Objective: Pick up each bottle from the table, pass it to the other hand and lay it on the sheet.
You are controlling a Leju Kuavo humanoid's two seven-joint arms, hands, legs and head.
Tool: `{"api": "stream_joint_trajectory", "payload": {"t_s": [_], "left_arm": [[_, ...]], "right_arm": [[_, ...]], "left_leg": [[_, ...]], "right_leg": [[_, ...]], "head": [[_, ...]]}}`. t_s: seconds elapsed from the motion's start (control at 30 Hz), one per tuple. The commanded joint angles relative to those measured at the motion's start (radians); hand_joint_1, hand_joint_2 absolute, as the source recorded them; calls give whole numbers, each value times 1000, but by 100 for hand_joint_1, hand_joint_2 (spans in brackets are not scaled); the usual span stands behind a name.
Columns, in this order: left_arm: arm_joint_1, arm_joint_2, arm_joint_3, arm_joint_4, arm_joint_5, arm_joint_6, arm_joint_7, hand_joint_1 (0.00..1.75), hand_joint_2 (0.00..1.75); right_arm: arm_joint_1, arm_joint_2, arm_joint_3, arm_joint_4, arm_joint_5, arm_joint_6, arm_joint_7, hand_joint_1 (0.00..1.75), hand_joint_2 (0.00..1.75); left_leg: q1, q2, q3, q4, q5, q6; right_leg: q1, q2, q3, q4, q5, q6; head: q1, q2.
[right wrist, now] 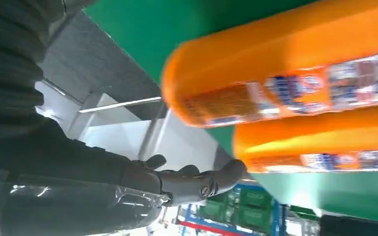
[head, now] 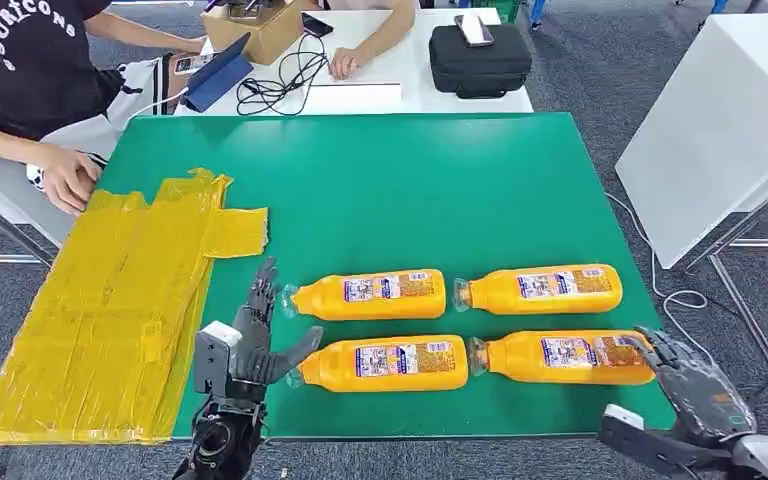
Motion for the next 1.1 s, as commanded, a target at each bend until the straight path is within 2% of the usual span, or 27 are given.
{"api": "stream_joint_trajectory", "payload": {"t_s": [0.03,0.27,0.33,0.37,0.5,0.73,0.77,0.83,0.93,1.0,1.03,1.07,1.1], "left_arm": [[-37,15,-22,86,4,11,-1,0,175],[-35,15,-26,101,11,9,-5,0,175],[-32,14,-27,104,13,9,-6,0,175],[-33,14,-27,104,13,9,-6,0,175],[-37,13,-27,107,13,8,-6,0,175],[-15,21,-26,106,26,27,-9,0,175],[-16,20,-28,108,26,26,-9,0,175],[-19,18,-29,113,27,25,-9,0,175],[-19,18,-29,113,27,25,-9,0,175],[-22,17,-28,117,28,25,-8,0,175],[-23,14,-27,124,30,26,-7,0,175],[-23,14,-27,129,30,27,-7,0,175],[-23,12,-26,135,32,29,-7,0,175]], "right_arm": [[-138,-13,241,169,8,-51,34,0,175],[-164,-28,288,191,-1,-89,25,0,175],[-196,-31,311,212,3,-87,26,0,175],[-200,-32,311,213,3,-86,26,0,175],[-218,-36,323,234,6,-77,31,0,175],[-223,-65,319,295,21,-40,110,0,175],[-232,-70,316,314,16,-37,114,0,175],[-243,-75,312,334,14,-35,115,0,175],[-243,-75,312,334,14,-35,115,0,175],[-246,-72,313,339,10,-32,120,0,175],[-251,-72,314,352,9,-29,123,0,175],[-257,-71,315,368,8,-26,126,0,175],[-270,-70,318,391,8,-24,127,0,175]], "left_leg": [[2,3,6,-2,-2,-2],[1,2,4,-1,-1,-1],[3,3,9,-1,-4,-2],[1,2,4,-1,-2,-1],[1,3,5,-1,-2,-2],[2,2,8,-1,-3,-2],[1,1,3,-1,-1,-1],[2,2,8,-1,-4,-2],[0,1,3,-1,-1,-1],[1,1,3,-1,-1,-1],[2,2,8,0,-4,-2],[1,0,4,-1,-1,-1],[1,1,6,-1,-2,-2]], "right_leg": [[2,2,6,-4,0,0],[1,1,4,-3,0,1],[3,1,10,-4,-1,1],[1,1,5,-3,0,1],[1,1,6,-2,-1,1],[2,1,9,-4,-2,1],[1,1,4,-2,0,0],[2,1,9,-3,-2,1],[0,0,4,-2,0,1],[1,0,4,-2,0,0],[2,0,10,-3,-2,1],[1,0,5,-2,0,0],[1,-1,7,-3,-1,1]], "head": [[0,0],[0,0],[0,0],[0,0],[0,0],[0,0],[0,0],[0,0],[0,0],[0,0],[0,0],[0,0],[0,0]]}}
